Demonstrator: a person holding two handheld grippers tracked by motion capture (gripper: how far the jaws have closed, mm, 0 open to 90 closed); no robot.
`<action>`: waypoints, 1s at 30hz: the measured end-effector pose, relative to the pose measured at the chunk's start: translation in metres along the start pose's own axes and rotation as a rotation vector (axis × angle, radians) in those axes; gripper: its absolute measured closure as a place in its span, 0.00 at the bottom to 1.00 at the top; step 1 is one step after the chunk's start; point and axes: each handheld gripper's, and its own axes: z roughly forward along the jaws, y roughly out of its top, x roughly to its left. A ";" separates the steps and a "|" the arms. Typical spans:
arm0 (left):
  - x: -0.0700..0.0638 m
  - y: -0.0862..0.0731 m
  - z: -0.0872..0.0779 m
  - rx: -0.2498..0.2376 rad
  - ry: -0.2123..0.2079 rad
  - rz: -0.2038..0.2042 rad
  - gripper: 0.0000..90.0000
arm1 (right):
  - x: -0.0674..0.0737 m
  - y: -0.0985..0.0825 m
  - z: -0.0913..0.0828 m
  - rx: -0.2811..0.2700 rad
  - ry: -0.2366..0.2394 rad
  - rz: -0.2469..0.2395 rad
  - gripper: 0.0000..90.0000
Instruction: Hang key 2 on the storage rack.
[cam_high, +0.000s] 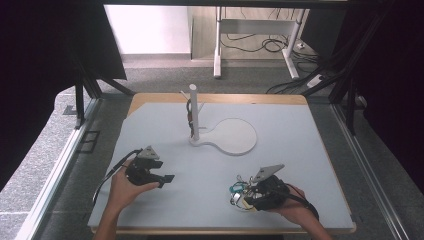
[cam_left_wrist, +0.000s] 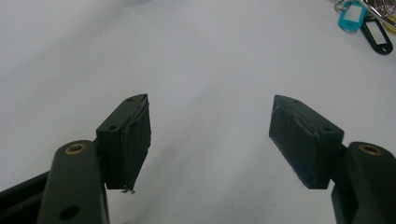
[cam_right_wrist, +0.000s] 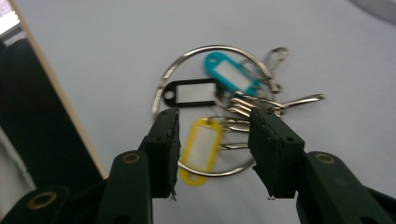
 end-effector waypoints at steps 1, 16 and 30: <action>0.000 0.000 0.000 -0.002 0.001 0.001 0.34 | 0.005 0.002 0.003 0.012 0.017 -0.009 0.63; -0.002 -0.001 0.006 0.011 0.021 0.014 0.34 | 0.020 0.010 0.024 0.105 0.079 -0.045 0.71; -0.003 -0.002 0.007 0.013 0.028 0.017 0.34 | 0.024 0.021 0.042 0.218 0.088 -0.093 0.91</action>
